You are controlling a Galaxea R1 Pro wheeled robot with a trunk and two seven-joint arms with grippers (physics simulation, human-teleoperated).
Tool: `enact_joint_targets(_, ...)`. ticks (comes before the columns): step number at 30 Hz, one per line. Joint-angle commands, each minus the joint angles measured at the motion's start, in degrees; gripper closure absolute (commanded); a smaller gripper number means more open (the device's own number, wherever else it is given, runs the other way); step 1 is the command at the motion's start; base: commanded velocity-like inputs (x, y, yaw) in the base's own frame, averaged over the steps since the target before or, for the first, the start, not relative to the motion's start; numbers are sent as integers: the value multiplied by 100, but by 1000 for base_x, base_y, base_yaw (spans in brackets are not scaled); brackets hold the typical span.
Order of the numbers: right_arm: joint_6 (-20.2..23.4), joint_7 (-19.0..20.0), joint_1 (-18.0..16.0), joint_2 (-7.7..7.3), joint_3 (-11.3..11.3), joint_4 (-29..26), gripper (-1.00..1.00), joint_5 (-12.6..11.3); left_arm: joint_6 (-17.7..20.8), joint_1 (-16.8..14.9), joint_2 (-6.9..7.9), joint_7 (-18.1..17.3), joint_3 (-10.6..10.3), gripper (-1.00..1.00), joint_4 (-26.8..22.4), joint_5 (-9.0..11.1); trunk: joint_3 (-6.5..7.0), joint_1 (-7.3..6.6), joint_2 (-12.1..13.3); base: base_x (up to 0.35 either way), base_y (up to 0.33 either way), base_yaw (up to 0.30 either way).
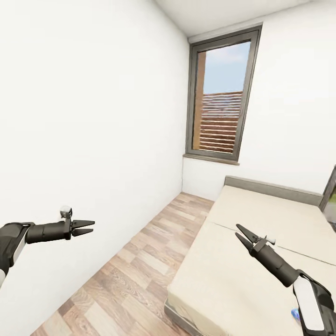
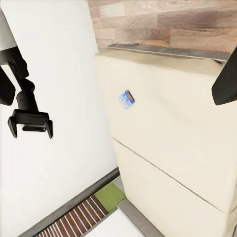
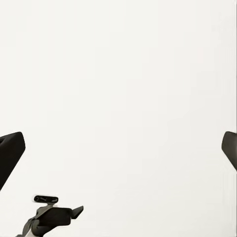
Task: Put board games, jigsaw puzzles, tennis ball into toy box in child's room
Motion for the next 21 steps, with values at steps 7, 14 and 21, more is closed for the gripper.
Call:
enact_joint_targets(7, 31, 12, -4, 0, -8, 53, -100, -10, 60, -3, -2, -31, 5, -100, -4, -23, 21, 2, -4, 0, -294, -280)
enact_joint_targets(14, 30, 7, -4, 0, -8, 62, -100, -9, 60, -6, -3, -31, -2, -100, -5, -23, 45, 2, -4, 0, -299, -280)
enact_joint_targets(21, -3, 2, -4, 0, -8, 61, -100, -14, 60, -3, -4, -31, 2, -100, -5, -23, 69, 2, -4, 0, -300, -277)
